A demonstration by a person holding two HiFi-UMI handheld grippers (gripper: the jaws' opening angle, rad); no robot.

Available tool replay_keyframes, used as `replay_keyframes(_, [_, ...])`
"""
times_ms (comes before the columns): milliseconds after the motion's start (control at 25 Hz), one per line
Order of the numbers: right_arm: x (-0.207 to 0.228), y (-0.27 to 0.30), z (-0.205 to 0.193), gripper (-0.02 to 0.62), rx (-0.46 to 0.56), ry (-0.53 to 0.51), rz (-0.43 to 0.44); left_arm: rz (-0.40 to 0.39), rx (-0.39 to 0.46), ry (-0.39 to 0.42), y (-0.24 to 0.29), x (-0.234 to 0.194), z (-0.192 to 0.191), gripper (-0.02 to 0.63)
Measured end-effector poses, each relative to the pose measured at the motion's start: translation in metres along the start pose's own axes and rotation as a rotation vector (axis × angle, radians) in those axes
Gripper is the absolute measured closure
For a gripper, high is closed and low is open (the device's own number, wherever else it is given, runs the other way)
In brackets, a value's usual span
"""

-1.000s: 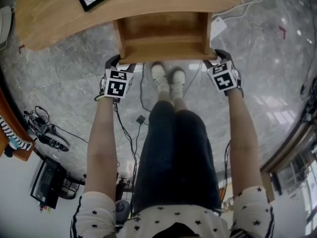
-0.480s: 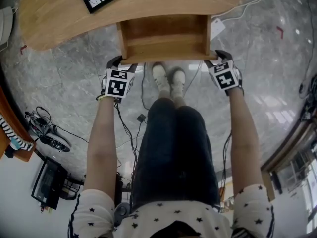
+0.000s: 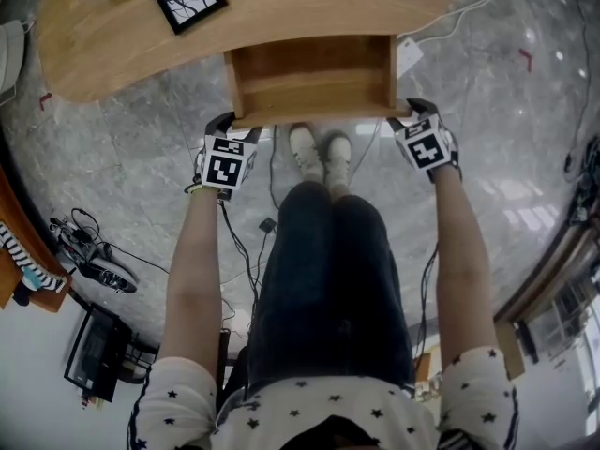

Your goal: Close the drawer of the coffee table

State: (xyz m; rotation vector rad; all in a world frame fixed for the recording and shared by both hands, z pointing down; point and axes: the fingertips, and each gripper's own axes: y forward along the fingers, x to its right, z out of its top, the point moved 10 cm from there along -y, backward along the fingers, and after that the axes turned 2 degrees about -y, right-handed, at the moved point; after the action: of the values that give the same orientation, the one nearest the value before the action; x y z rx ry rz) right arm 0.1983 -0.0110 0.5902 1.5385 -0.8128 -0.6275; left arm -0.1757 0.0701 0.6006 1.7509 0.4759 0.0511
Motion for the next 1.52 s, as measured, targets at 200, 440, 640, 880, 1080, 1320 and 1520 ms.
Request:
replay_keyframes(200, [0.0007,0.0004,-0.0003,0.347,0.001,-0.001,-0.008,-0.004,0.002,-0.001,0.0009,-0.0001,0.0002,0.356])
replay_keyframes(440, [0.0007,0.0024,-0.0006,0.348,-0.005,-0.004,-0.017,-0.02,0.004,0.004,0.0012,-0.0006,-0.0008,0.357])
replay_keyframes(640, [0.0019,0.0021,0.0003,0.348,0.001,-0.009,-0.02,-0.022,0.01,0.003,0.0014,-0.0016,-0.0005,0.359])
replay_keyframes(880, [0.0002,0.0033,0.0,0.349,-0.007,-0.002,-0.017,-0.017,0.006,-0.002,0.0027,-0.0003,-0.0008,0.359])
replay_keyframes(1080, [0.0026,0.0011,0.0023,0.348,0.001,-0.009,-0.03,-0.013,0.005,-0.008,0.0013,0.0003,0.0006,0.359])
replay_keyframes(1320, [0.0062,0.0001,0.003,0.348,-0.011,-0.018,-0.026,-0.01,-0.005,-0.012,0.0011,0.0027,0.0023,0.36])
replay_keyframes(1520, [0.0062,0.0008,0.0033,0.35,-0.012,-0.015,-0.016,-0.002,0.001,-0.011,0.0007,0.0011,0.004,0.36])
